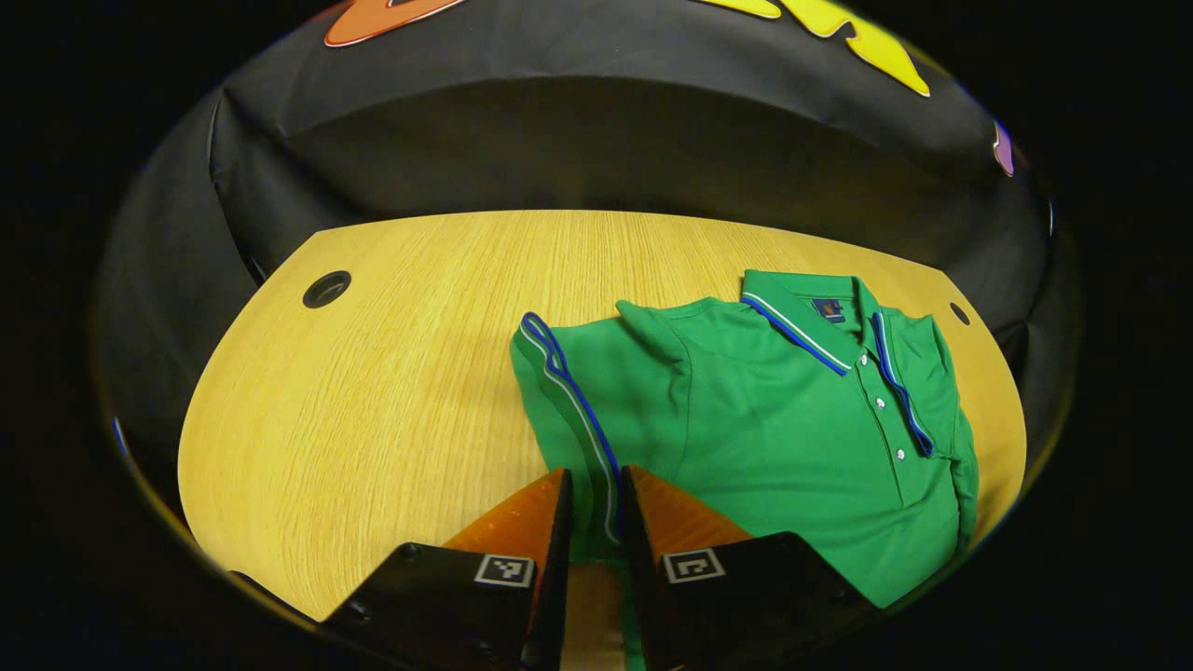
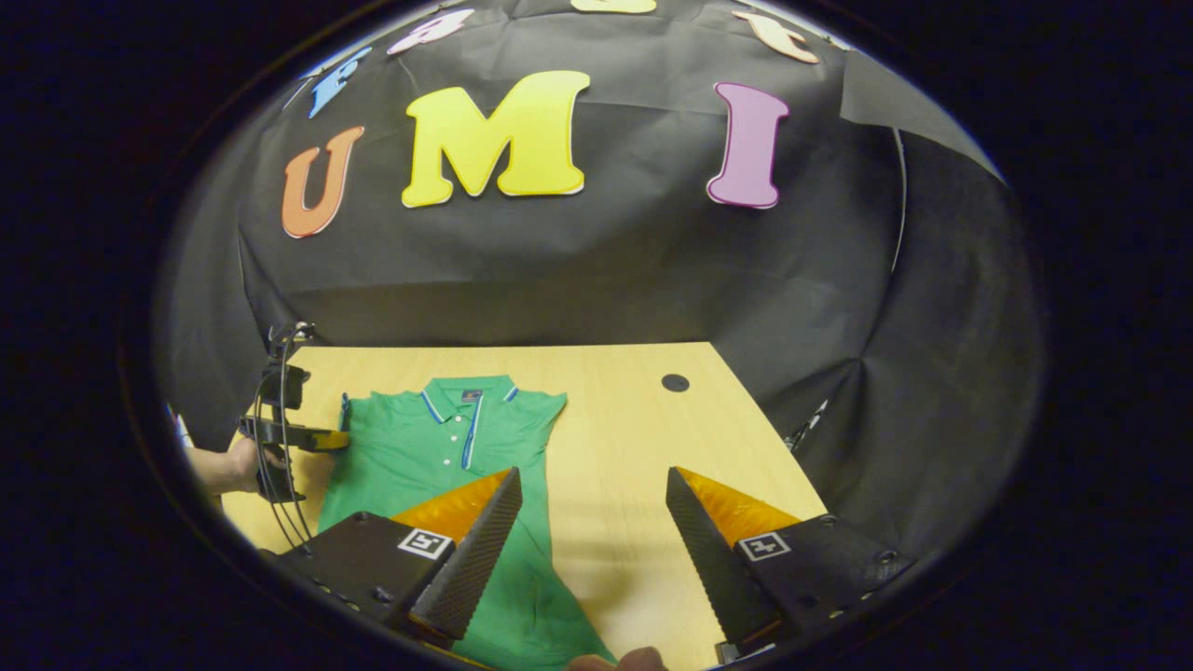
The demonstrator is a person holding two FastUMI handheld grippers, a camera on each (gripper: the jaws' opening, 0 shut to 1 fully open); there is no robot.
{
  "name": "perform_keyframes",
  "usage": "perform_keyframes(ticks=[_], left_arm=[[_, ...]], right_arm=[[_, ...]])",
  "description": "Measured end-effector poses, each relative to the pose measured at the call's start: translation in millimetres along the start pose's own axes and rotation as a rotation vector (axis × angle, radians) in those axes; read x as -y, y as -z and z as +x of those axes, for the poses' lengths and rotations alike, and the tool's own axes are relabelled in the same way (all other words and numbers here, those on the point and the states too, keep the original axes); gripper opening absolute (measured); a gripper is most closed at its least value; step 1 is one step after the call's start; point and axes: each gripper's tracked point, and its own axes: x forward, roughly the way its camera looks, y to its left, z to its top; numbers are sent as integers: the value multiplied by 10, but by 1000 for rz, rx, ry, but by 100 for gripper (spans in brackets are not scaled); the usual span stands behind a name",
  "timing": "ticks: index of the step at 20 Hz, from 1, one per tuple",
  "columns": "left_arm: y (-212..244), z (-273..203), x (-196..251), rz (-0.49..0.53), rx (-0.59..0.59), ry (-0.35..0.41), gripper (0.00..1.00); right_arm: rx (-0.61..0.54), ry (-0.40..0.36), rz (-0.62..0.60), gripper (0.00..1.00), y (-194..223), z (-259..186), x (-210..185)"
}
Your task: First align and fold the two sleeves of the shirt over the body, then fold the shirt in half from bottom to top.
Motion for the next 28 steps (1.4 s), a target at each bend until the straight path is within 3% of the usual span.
perform_keyframes(ticks=[1, 4, 6, 11, 18, 24, 28], left_arm=[[10, -11, -20, -8, 1, -1, 34], [-32, -50, -17, -20, 16, 3, 10], [-118, -108, -2, -6, 40, 1, 6], [-396, -302, 161, 28, 102, 18, 5], [-668, -609, 780, 59, 132, 68, 6], [-659, -556, 1361, 69, 110, 110, 6], [-632, -404, 1579, 92, 94, 87, 6]], right_arm=[[-1, -1, 0, 95, 1, 5, -7], [0, -8, -5, 98, 4, 28, -20], [-4, -10, -9, 97, 17, 42, -15], [20, -23, -21, 95, -63, 32, -39], [32, -42, -9, 95, -85, -30, 41], [53, -10, 13, 95, -93, -176, 343], [42, 16, 35, 95, 1, -229, 542]])
